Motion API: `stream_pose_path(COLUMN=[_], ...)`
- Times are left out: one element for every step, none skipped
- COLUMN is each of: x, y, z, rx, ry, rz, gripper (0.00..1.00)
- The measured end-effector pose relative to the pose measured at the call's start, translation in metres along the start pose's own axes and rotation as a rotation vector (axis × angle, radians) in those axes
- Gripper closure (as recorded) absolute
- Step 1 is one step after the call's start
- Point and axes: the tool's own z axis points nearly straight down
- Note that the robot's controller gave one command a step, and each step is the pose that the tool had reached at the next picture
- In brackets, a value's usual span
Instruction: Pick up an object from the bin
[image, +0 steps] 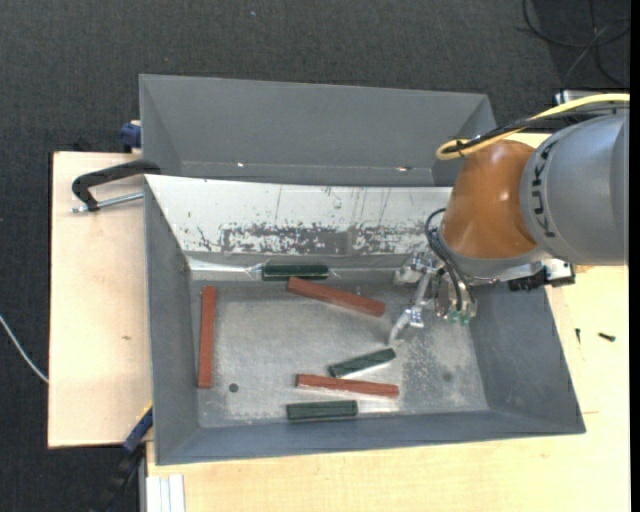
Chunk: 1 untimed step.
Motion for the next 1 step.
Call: stream_pose_path(x=[-0.0068], y=[-0.0056], z=[-0.0228], rx=[0.001], ry=[0.012], rz=[-0.021], gripper=[0.00])
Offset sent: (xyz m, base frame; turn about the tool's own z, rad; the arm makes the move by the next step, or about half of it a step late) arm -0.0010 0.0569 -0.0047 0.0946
